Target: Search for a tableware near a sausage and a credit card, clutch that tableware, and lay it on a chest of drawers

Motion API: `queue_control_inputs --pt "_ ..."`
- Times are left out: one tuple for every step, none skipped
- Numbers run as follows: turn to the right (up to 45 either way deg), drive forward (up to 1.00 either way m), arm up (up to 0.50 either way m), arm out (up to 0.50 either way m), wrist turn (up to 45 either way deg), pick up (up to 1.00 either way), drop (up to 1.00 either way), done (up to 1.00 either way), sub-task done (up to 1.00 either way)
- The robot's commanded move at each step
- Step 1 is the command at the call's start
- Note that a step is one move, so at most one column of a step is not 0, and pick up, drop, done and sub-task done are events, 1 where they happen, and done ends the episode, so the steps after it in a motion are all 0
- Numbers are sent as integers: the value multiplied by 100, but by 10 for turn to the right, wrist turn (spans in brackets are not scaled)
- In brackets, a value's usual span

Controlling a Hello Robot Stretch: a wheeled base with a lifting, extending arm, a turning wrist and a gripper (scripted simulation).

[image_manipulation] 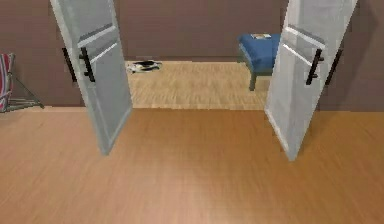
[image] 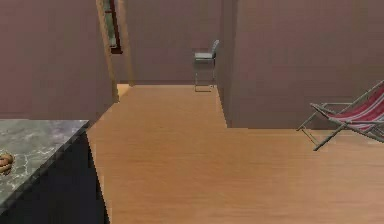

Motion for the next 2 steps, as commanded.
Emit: queue_control_inputs --pt "60 0 0 0 0 0 0 0 0" --pt "0 15 0 0 0 0 0 0 0"
